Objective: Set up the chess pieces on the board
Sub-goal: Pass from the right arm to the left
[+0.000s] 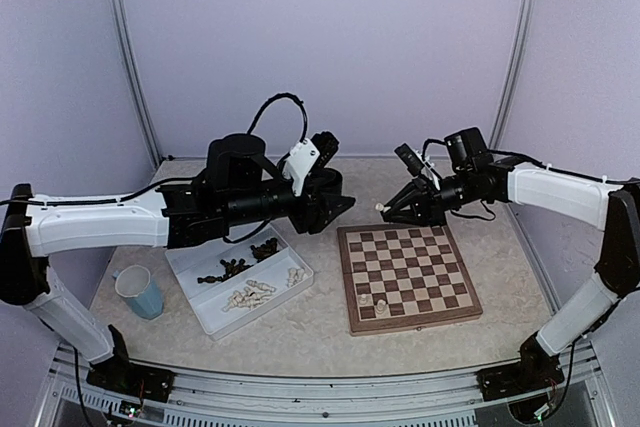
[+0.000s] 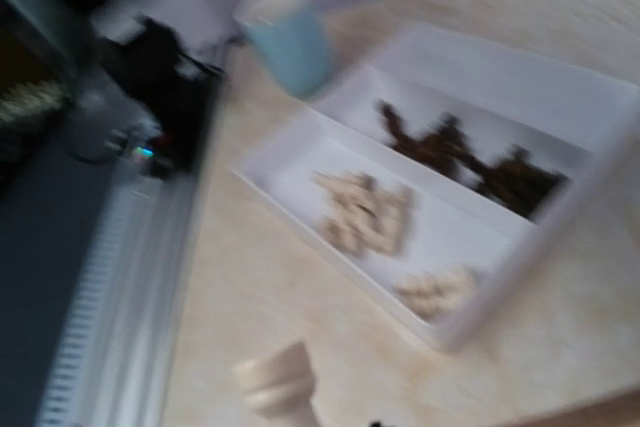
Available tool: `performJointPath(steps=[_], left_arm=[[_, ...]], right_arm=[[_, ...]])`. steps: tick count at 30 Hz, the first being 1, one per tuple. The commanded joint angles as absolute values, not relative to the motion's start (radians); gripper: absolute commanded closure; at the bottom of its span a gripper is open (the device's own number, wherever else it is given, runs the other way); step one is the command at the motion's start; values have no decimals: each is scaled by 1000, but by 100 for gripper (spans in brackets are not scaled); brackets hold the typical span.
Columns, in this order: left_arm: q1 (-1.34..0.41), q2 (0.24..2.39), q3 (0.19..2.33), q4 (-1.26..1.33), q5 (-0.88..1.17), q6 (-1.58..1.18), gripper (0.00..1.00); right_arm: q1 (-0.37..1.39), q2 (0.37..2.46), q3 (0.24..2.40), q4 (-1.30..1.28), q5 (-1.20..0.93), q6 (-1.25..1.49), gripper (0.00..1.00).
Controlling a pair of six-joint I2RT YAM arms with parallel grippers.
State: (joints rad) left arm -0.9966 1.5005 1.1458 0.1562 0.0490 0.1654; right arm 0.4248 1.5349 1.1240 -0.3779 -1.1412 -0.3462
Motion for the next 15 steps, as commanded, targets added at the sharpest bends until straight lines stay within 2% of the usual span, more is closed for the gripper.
performJointPath(steps=[1, 6, 15], left_arm=[[-1010, 1582, 1183, 283, 143, 196, 34], [-1012, 1628, 1204, 316, 225, 198, 39], [-1014, 1682, 1256, 260, 325, 201, 52]], right_arm=[[407, 1498, 1099, -291, -1319, -267, 95], [407, 1501, 1090, -281, -1330, -266, 95], [407, 1484, 1068, -304, -1304, -313, 93]])
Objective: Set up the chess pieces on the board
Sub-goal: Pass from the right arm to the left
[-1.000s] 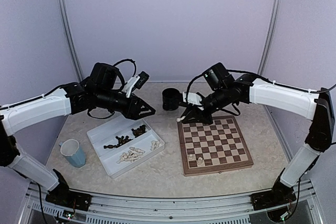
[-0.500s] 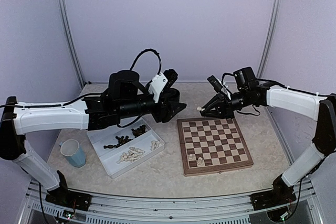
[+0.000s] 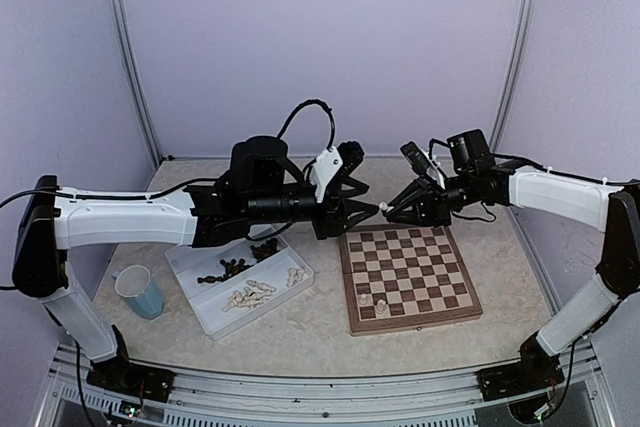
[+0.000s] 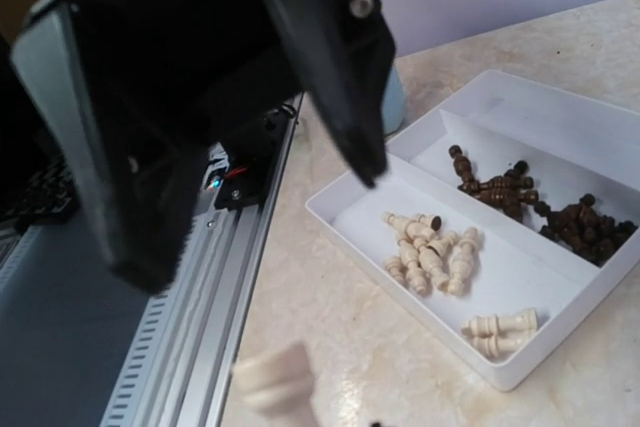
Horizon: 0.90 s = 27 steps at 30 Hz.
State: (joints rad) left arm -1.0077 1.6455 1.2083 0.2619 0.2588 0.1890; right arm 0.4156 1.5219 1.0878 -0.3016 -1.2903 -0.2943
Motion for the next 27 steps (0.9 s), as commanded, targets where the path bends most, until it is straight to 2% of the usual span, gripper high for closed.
performJointPath(steps=[1, 11, 21, 24, 26, 27], left_arm=[[-1014, 1688, 1264, 251, 330, 201, 53], [-1022, 1749, 1334, 190, 340, 208, 60], [-1023, 1784, 1373, 150, 344, 198, 73], [-1023, 1790, 1381, 141, 345, 192, 80], [-1024, 1793, 1388, 135, 340, 188, 85], [-1024, 1795, 1396, 129, 336, 185, 86]], right_arm=[[407, 1482, 1068, -304, -1305, -314, 93], [408, 1489, 1057, -290, -1323, -320, 91], [408, 1490, 1052, -286, -1321, -325, 90], [408, 1490, 1050, -286, -1317, -328, 90], [408, 1488, 1053, -308, -1304, -349, 86], [407, 1487, 1061, -344, -1285, -382, 78]])
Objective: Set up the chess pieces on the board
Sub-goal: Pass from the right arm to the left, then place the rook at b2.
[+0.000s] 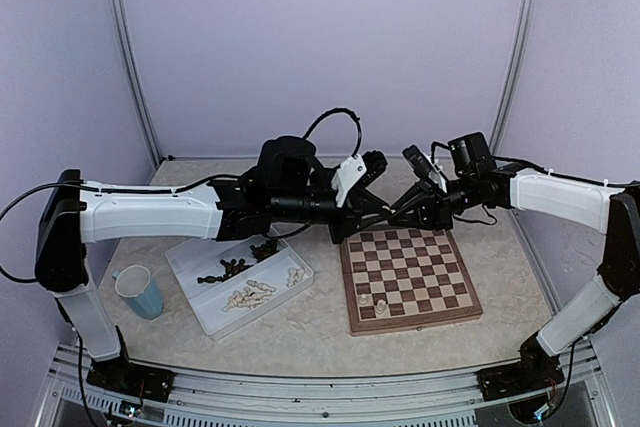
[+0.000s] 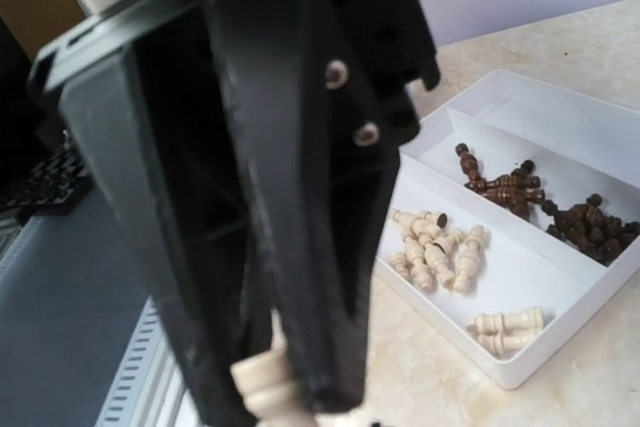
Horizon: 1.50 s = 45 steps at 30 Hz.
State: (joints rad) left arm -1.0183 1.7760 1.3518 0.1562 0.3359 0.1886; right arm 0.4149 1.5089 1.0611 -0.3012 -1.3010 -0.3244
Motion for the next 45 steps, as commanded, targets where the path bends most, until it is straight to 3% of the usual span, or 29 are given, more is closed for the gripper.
performJointPath(steps=[1, 3, 5, 8, 11, 16, 28, 45], left_arm=[[-1025, 1800, 1406, 118, 330, 182, 87], [-1028, 1807, 1433, 82, 307, 177, 88], [-1032, 1817, 1457, 41, 289, 175, 88], [-1036, 1847, 1504, -53, 282, 170, 88], [-1052, 1891, 1562, -163, 285, 178, 88], [-1089, 1970, 1652, -315, 274, 221, 88], [-1110, 2191, 1878, -643, 248, 216, 89], [-1109, 2263, 1906, -694, 231, 225, 88]], right_arm=[[406, 1485, 1074, -399, -1257, -434, 69], [397, 1473, 1096, -517, -1162, -565, 54], [366, 1447, 1093, -577, -1060, -649, 48], [273, 1405, 1042, -551, -985, -665, 46], [165, 1364, 962, -359, -815, -493, 46], [129, 1342, 916, -260, -575, -463, 46], [129, 1378, 915, -269, -601, -486, 46], [129, 1400, 916, -276, -604, -498, 45]])
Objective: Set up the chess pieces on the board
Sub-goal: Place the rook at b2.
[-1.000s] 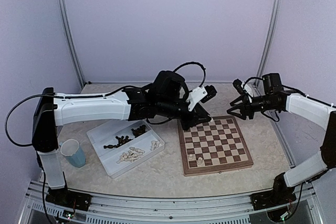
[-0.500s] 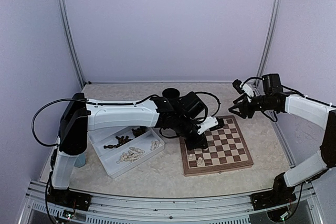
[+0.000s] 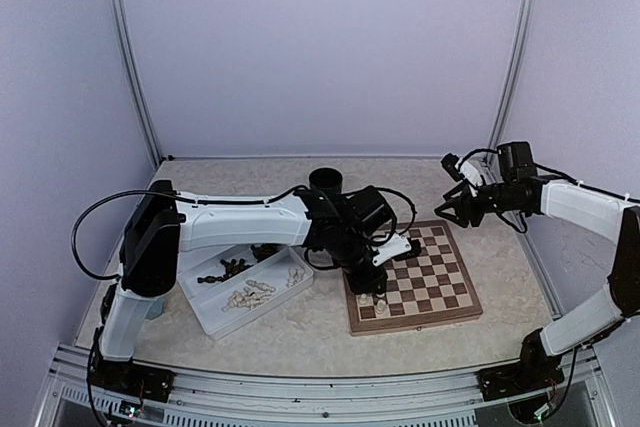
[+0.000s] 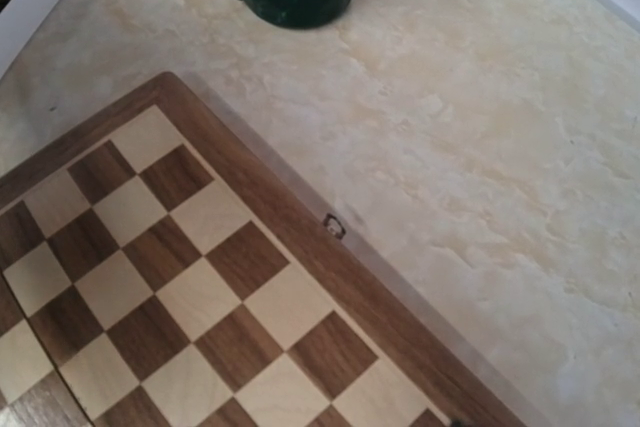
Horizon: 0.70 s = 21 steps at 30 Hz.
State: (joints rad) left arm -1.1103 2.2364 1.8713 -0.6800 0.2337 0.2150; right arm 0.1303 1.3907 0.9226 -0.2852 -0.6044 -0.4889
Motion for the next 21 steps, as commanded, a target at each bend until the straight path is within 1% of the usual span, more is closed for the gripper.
performJointPath(steps=[1, 11, 17, 21], left_arm=[[-1111, 2267, 1907, -693, 233, 226, 88], [-1116, 2297, 1929, -705, 228, 230, 85], [-1119, 2301, 1928, -704, 218, 230, 74], [-1120, 2294, 1925, -697, 213, 229, 69]], right_arm=[[129, 1402, 917, -277, -606, -499, 45], [129, 1408, 917, -283, -607, -501, 45], [129, 1411, 917, -284, -609, -505, 45], [129, 1413, 919, -285, -611, -505, 45]])
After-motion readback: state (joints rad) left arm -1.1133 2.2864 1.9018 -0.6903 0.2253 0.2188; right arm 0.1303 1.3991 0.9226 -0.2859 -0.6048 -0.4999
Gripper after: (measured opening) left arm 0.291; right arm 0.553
